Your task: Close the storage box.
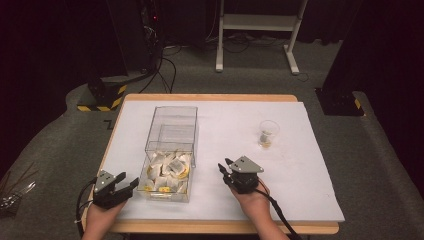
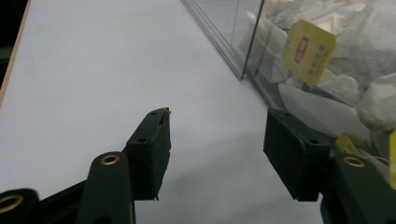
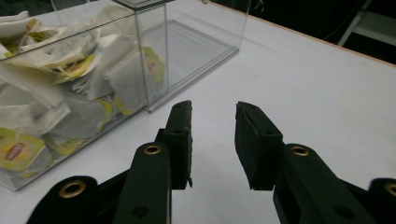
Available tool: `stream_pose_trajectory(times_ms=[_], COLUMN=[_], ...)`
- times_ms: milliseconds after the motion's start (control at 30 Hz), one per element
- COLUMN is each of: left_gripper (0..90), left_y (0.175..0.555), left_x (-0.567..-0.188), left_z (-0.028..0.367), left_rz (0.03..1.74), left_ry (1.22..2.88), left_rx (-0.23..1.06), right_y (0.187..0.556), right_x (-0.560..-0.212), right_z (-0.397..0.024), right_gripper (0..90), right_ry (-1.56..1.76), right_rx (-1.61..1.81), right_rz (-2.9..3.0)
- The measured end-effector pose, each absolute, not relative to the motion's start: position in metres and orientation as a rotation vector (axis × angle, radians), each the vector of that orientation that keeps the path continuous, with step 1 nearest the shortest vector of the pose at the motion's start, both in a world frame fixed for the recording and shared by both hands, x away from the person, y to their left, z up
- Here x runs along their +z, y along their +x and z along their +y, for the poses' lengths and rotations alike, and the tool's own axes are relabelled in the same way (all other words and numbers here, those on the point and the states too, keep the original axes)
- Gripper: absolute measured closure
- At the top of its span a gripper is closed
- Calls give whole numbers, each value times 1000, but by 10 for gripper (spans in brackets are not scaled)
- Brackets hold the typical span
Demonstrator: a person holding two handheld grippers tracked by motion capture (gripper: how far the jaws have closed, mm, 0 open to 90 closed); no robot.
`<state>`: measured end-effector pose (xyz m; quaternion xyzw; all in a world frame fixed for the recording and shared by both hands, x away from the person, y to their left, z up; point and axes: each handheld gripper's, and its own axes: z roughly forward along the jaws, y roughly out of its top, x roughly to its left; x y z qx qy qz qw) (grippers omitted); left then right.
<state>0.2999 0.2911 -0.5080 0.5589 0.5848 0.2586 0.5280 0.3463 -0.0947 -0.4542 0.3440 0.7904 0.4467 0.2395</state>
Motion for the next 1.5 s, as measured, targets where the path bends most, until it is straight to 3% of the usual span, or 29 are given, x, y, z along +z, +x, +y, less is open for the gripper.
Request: stream_pose_trajectory(times_ms=[300, 467, 733, 1000, 1500], left_gripper=[420, 378, 344, 296, 250], left_y=[291, 285, 279, 266, 253], left_x=[-498, -491, -481, -491, -498], left_z=[296, 296, 296, 296, 292], left_rz=[1346, 1315, 1335, 1320, 1258], left_ry=[1351, 1346, 1355, 1400, 1386], left_rx=[581, 583, 507, 545, 448], right_y=[331, 321, 308, 302, 292], right_x=[-464, -468, -476, -480, -486], right_z=[-82, -76, -62, -59, -45], right_gripper=[648, 635, 567, 479, 390], right_ry=[938, 939, 901, 916, 903], right_rx=[1254, 1273, 1270, 1282, 1298], right_rz=[2205, 2237, 2250, 2291, 2371])
